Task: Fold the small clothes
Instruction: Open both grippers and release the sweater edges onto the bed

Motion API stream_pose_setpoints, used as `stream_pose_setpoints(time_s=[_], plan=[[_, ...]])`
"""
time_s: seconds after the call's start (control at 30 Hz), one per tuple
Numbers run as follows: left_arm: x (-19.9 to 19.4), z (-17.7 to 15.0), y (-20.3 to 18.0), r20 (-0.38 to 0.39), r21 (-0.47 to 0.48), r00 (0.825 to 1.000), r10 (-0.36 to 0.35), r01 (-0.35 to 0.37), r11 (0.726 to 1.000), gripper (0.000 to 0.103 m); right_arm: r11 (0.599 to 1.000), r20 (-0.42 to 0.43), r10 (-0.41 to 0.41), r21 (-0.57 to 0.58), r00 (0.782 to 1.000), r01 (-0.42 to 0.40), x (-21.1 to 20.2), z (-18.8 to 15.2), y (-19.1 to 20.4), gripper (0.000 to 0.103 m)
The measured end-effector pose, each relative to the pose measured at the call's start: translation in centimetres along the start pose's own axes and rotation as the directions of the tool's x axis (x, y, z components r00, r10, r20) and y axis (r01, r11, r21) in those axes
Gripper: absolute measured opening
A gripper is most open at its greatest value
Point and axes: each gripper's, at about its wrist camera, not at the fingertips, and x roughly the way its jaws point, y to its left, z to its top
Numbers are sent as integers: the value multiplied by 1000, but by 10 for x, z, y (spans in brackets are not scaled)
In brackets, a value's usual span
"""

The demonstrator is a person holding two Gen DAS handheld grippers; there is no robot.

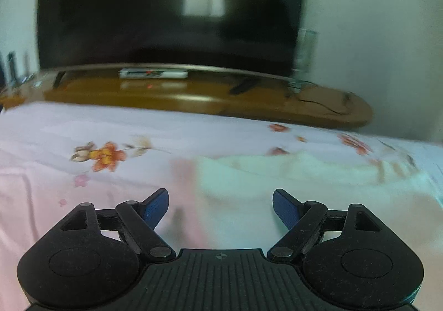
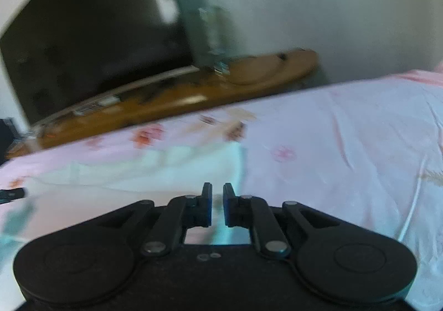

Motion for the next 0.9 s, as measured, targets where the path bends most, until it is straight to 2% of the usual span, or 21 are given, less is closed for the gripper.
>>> stream_pose_setpoints(time_s=[0.03,0.07,0.1,0.13,0.17,0.27,0.33,0.37,0.4,0.5,0.6,0.67,0.7,0.73,0.77,0.83,0.9], plan=[[-1,-5,-7,-14,37,1000,2,-2,999,82,1000,0,8,-29,1000,-8,-3,-4,7,20],[2,-11,-10,-52,71,998,20,-16,997,82,998,-20,7,-64,1000,-8,-2,-10,13,20],[7,-17,-9,-84,78,996,27,-21,997,82,995,-66,-15,-96,998,9,6,-13,17,14],[3,-19,-4,-70,35,997,15,-12,999,82,991,-113,-51,-132,992,36,14,-21,20,12],[0,-17,1,-85,14,996,25,-24,1000,82,986,-93,-65,-162,994,49,12,-25,24,12],[-18,-18,6,-38,28,998,52,-51,998,82,988,-83,-65,-147,994,52,0,-19,29,12],[-11,-26,10,-81,43,995,61,-58,997,82,988,-41,-32,-151,999,26,-9,-20,32,15],[-11,-27,15,-76,8,996,51,-50,999,82,987,-66,-43,-158,997,32,-4,-24,33,15],[-14,-24,15,-83,-6,995,54,-54,999,82,986,-132,-65,-161,989,43,5,-27,34,14],[-29,-18,7,-31,-14,998,51,-52,999,82,980,-124,-91,-186,988,67,5,-25,43,16],[-31,-16,-16,-23,8,999,29,-29,1000,82,984,-55,-40,-176,998,29,-11,-22,57,19],[-25,-19,-32,-42,37,999,31,-30,999,82,985,-48,-25,-170,999,16,-5,-23,67,23],[-17,-21,-38,-77,53,996,37,-33,998,82,985,-64,-16,-171,998,5,-2,-26,72,24],[-10,-25,-43,-113,74,992,55,-47,996,87,981,-111,-26,-192,993,4,10,-32,78,23],[-9,-28,-44,-98,80,993,73,-66,995,94,974,-113,-48,-227,992,21,16,-39,81,23],[-8,-25,-36,-123,39,991,55,-50,998,95,961,-104,-69,-274,992,38,13,-40,86,23],[-7,-24,-32,-130,22,990,48,-46,999,95,965,-121,-59,-262,991,26,14,-34,84,24]])
